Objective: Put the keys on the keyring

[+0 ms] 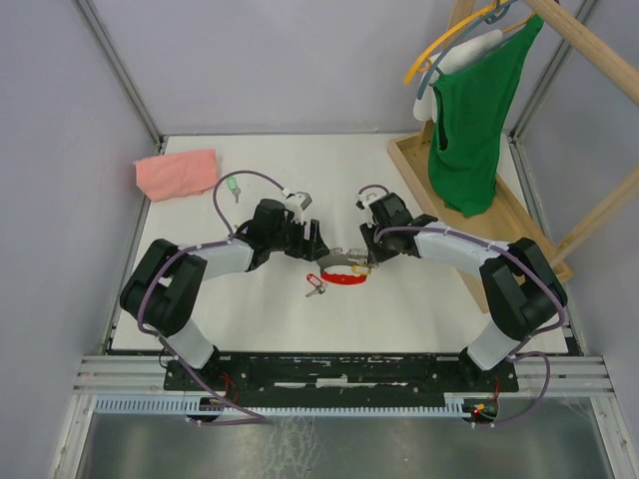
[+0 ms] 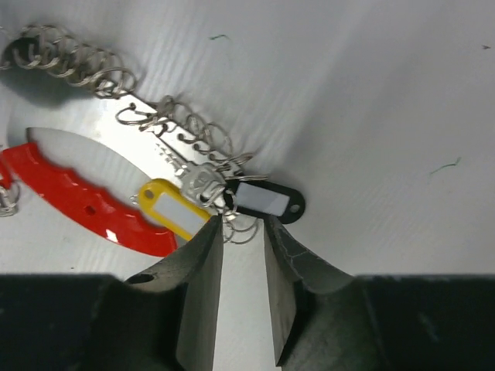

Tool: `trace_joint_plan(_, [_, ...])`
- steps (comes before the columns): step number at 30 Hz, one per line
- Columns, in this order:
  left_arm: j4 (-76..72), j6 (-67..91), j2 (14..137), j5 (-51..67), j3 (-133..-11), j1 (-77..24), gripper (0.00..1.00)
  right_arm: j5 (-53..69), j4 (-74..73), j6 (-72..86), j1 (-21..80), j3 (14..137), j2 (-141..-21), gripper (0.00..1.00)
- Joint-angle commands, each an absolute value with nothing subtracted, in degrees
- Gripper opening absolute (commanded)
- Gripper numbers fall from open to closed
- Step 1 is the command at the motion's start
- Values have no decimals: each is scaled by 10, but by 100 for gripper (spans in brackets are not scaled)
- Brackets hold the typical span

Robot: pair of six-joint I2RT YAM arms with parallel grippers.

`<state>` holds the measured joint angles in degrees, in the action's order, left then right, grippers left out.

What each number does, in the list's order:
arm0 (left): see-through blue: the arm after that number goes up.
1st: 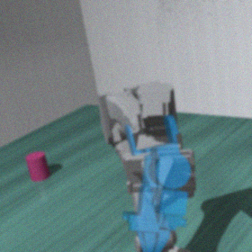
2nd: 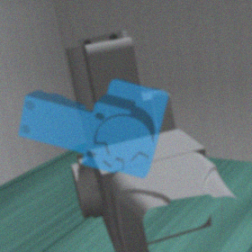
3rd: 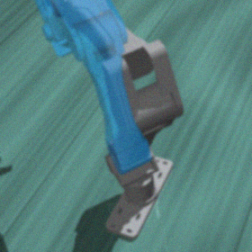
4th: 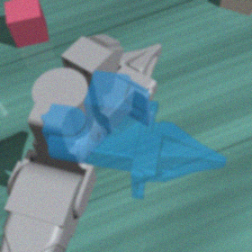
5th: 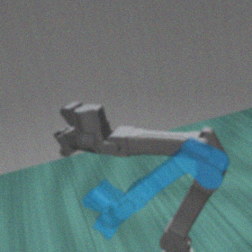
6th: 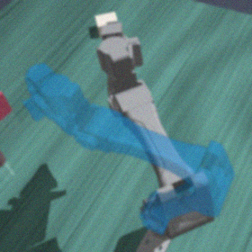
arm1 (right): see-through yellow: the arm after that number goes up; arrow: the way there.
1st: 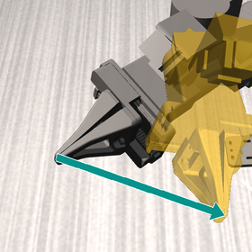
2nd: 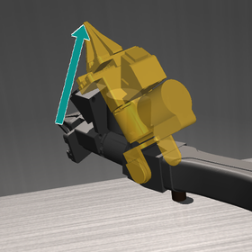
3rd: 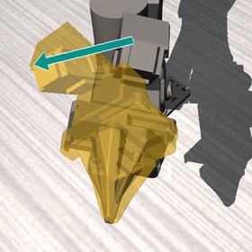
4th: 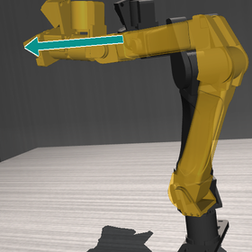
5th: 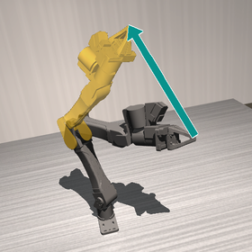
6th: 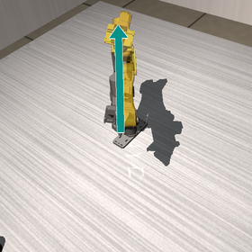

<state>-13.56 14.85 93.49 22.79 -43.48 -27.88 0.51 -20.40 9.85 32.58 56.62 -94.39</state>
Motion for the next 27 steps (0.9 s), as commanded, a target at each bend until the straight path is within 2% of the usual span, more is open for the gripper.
trace_joint_plan(1, [-125,128,966,223,-461,-280,79,19,-169,143,371,559,-925,38])
trace_joint_plan(8, [-131,152,993,244,-457,-281,65,18,-138,176,397,546,-953,40])
trace_joint_plan(16, [-201,223,985,290,-385,-301,51,-74,-193,175,365,530,-942,40])
trace_joint_plan(27, [-368,350,936,322,-295,-394,48,-91,-184,175,310,522,-887,45])
